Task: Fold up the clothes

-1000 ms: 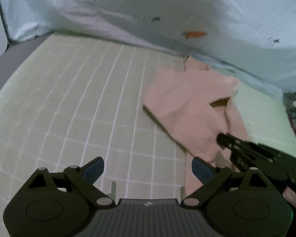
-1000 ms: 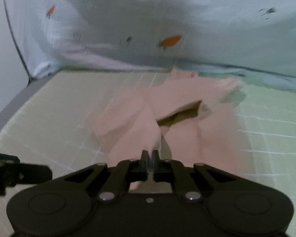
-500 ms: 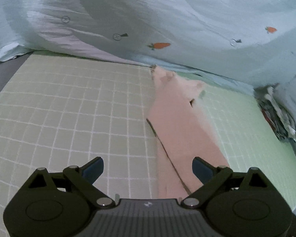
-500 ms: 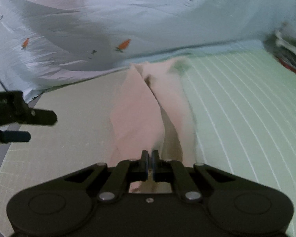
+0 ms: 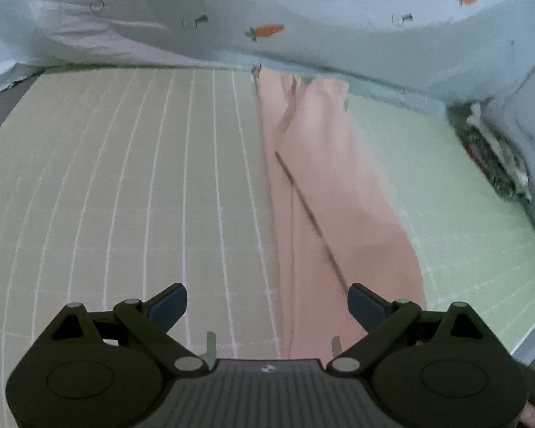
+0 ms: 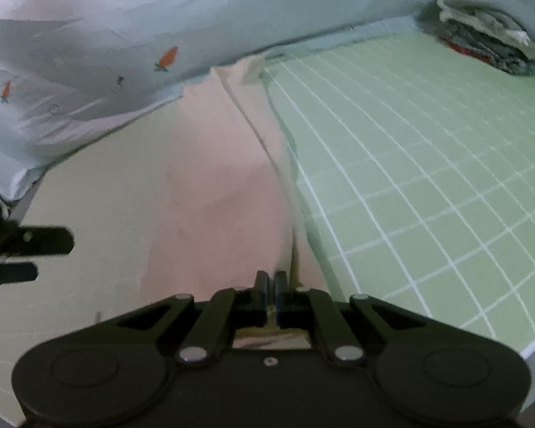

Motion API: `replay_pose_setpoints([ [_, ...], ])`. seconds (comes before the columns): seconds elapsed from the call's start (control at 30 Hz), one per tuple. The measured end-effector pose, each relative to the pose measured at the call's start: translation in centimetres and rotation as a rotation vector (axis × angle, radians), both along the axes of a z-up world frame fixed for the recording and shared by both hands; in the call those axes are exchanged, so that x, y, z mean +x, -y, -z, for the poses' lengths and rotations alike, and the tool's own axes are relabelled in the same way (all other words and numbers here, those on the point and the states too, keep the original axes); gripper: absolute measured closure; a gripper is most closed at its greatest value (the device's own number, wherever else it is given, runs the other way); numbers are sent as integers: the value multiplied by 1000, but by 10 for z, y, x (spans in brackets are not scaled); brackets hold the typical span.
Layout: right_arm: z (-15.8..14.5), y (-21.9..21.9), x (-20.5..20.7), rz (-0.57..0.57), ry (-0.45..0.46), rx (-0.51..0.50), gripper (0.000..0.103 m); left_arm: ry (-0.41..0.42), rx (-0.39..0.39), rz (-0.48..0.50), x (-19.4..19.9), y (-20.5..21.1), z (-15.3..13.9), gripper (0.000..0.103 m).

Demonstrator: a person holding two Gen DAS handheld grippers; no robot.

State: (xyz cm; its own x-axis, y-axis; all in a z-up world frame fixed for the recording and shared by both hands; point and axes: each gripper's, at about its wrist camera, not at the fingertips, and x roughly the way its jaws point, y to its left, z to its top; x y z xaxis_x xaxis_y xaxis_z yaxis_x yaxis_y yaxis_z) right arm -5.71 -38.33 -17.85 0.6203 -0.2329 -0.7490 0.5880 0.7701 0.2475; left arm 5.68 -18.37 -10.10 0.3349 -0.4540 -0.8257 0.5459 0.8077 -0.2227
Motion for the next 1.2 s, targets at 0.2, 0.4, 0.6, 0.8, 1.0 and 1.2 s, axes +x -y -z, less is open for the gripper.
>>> replay_pose_setpoints([
  [0.2, 12, 1, 0, -4, -57, -10, 82, -54, 57, -8, -12, -3, 21, 6],
  [0.4, 4, -3, 2, -7, -101, -76, 52, -76, 115, -27, -15, 4, 39, 6],
  [0.6, 3, 5, 10, -20, -99, -111, 37, -82, 152, -50, -9, 13, 55, 6],
  [0.8, 13, 13, 27, -41, -102, -96, 37, -87, 166, -59, -2, 22, 61, 6],
  [1.0, 18, 17, 32, -55, -87, -78, 37, -65, 182, -49, 0, 39, 65, 1],
  [1.2, 18, 13, 29, -55, -65, -86, 37, -9, 213, -24, -3, 60, 70, 0],
])
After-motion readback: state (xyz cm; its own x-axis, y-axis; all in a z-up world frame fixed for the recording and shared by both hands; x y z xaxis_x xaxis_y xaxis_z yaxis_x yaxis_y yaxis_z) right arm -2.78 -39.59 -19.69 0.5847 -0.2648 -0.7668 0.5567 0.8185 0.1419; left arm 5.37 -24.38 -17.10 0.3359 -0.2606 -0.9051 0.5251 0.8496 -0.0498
